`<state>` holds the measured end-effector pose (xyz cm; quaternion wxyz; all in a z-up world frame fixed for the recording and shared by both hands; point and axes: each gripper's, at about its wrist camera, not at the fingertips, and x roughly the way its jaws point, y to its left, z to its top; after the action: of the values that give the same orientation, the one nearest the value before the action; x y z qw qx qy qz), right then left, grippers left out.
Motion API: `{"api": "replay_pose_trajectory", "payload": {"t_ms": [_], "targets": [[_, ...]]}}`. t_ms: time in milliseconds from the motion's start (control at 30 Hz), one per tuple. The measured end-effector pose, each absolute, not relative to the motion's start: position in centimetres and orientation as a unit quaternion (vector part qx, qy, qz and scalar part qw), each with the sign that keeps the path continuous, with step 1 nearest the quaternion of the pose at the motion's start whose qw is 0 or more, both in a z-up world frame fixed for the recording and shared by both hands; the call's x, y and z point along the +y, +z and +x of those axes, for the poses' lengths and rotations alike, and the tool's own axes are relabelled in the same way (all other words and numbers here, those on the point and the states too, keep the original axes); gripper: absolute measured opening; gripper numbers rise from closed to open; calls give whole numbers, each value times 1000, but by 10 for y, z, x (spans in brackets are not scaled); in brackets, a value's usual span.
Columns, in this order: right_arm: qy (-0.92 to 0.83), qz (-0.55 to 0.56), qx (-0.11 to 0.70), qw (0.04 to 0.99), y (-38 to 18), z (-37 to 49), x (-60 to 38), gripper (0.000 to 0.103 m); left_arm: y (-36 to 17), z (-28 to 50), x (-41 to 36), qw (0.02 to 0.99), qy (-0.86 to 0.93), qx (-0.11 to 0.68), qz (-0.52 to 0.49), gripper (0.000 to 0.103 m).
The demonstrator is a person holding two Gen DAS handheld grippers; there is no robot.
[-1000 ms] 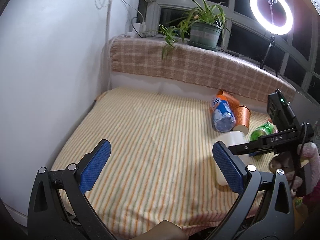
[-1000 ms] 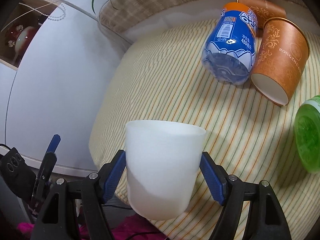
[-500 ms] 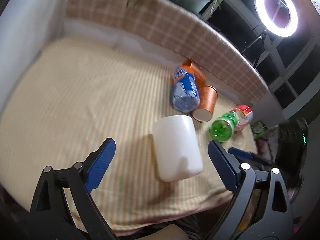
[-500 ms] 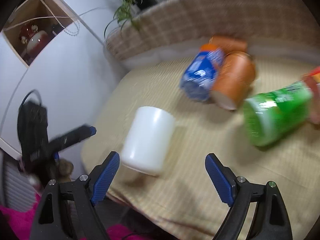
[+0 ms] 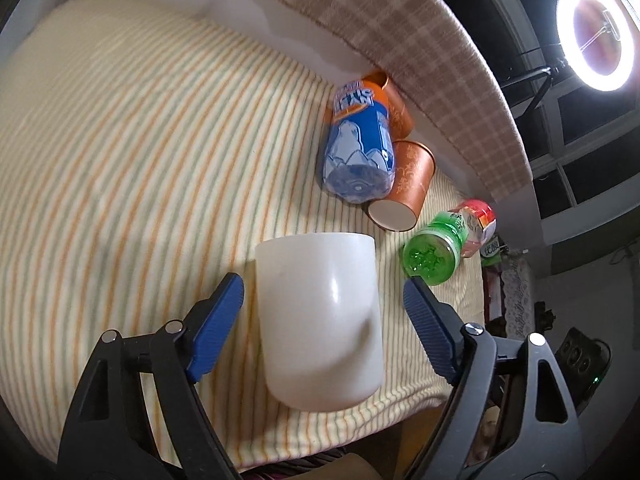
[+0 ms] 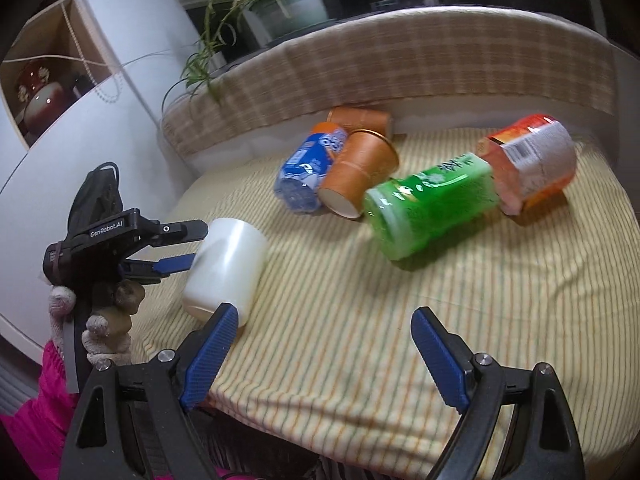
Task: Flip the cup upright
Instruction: 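Grasp the white cup with the left gripper while the right gripper releases it, then carry the upright white cup with the left gripper and lower it onto the bedspread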
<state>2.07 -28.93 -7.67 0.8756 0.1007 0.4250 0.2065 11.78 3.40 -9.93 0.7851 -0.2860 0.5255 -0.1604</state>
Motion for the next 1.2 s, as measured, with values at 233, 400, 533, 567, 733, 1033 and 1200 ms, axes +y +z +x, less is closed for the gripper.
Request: {"api": "replay_pose_trajectory", "payload": {"t_ms": [233,400,533,567,733,1033,1200], "targets": [[189,113,428,877,-82,16,-301,90,-108,127,24,780,-161,535,-283,79],[180,122,429,877,-85,17,-308,90,-111,129,19,778,-163,540,-277,74],[175,131,430,876,-87,18,-311,90,-111,130,17,782,-163,539,-268,74],[174,133,430,876,-88,18,-312,90,-110,130,16,783,-164,539,-264,74],[168,137,432,875,-90,19,-315,90,-109,130,12,788,-165,537,-253,73],[161,142,437,873,-96,20,-318,90,-116,137,11,772,-177,551,-263,75],[157,144,440,872,-98,20,-319,91,-111,132,6,786,-175,539,-248,75]]}}
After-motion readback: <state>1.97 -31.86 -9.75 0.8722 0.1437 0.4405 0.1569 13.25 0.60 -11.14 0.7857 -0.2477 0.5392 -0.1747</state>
